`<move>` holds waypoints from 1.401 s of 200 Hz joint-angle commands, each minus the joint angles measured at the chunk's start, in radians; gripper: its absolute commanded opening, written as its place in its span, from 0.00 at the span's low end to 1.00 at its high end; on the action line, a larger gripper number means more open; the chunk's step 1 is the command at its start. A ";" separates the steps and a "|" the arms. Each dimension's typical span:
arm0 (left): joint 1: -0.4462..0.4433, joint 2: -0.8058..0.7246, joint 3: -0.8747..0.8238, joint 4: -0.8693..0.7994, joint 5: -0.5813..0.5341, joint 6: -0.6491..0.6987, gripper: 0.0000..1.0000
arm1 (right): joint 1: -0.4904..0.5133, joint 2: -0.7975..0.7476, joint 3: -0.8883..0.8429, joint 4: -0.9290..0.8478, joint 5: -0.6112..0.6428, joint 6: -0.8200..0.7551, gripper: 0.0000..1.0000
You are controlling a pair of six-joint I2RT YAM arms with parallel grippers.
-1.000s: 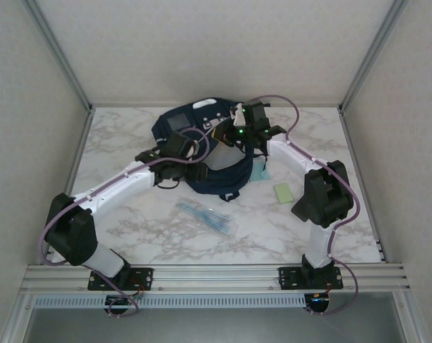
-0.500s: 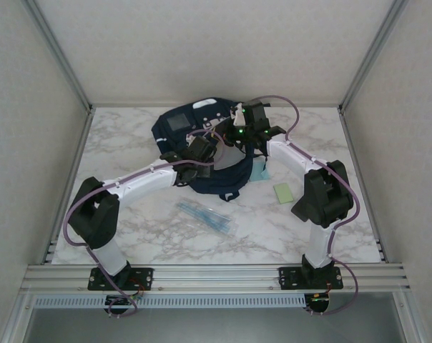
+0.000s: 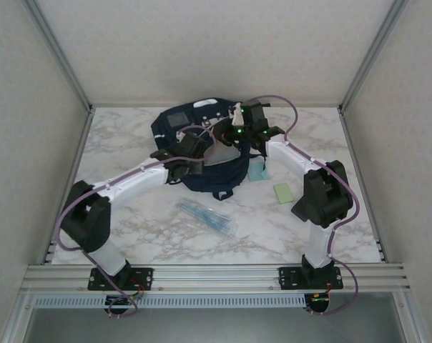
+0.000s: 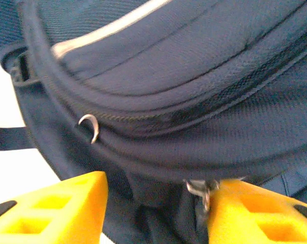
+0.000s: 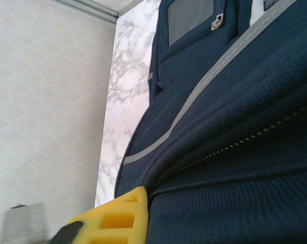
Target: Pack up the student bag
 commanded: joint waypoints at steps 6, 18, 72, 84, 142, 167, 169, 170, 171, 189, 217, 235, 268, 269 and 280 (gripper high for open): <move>0.094 -0.150 -0.027 -0.237 -0.123 0.069 0.48 | -0.018 -0.030 0.013 0.049 0.004 -0.017 0.00; 0.114 -0.173 -0.032 -0.253 -0.103 0.076 0.48 | -0.017 -0.034 0.014 0.049 0.006 -0.020 0.00; 0.093 -0.181 -0.009 -0.147 0.102 0.050 0.50 | -0.017 -0.038 0.026 0.031 0.013 -0.022 0.00; 0.068 -0.178 -0.018 -0.107 0.154 0.031 0.51 | -0.016 -0.034 0.029 0.027 0.014 -0.022 0.00; 0.011 -0.101 -0.103 0.117 0.246 0.212 0.48 | -0.023 -0.024 0.063 -0.035 -0.008 -0.055 0.00; 0.043 -0.053 -0.117 0.188 0.321 0.218 0.40 | -0.040 -0.030 0.076 -0.064 -0.025 -0.067 0.00; 0.045 -0.049 -0.120 0.196 0.324 0.215 0.40 | -0.041 -0.030 0.077 -0.065 -0.027 -0.068 0.00; 0.047 -0.049 -0.121 0.200 0.326 0.214 0.40 | -0.041 -0.029 0.077 -0.065 -0.029 -0.068 0.00; 0.049 -0.048 -0.122 0.203 0.328 0.212 0.40 | -0.041 -0.030 0.078 -0.067 -0.030 -0.067 0.00; 0.081 -0.028 -0.134 0.261 0.354 0.188 0.43 | -0.043 -0.024 0.089 -0.070 -0.045 -0.070 0.00; 0.104 0.001 -0.128 0.310 0.393 0.153 0.56 | -0.044 -0.016 0.093 -0.059 -0.059 -0.063 0.00; 0.114 0.026 -0.129 0.349 0.430 0.126 0.60 | -0.043 -0.015 0.088 -0.044 -0.065 -0.056 0.00; 0.125 0.079 -0.121 0.468 0.546 0.063 0.59 | -0.043 -0.013 0.086 -0.031 -0.068 -0.049 0.00; 0.125 0.080 -0.120 0.471 0.550 0.061 0.59 | -0.044 -0.012 0.086 -0.030 -0.067 -0.050 0.00; 0.124 0.098 -0.115 0.494 0.578 0.043 0.59 | -0.043 -0.012 0.087 -0.030 -0.069 -0.050 0.00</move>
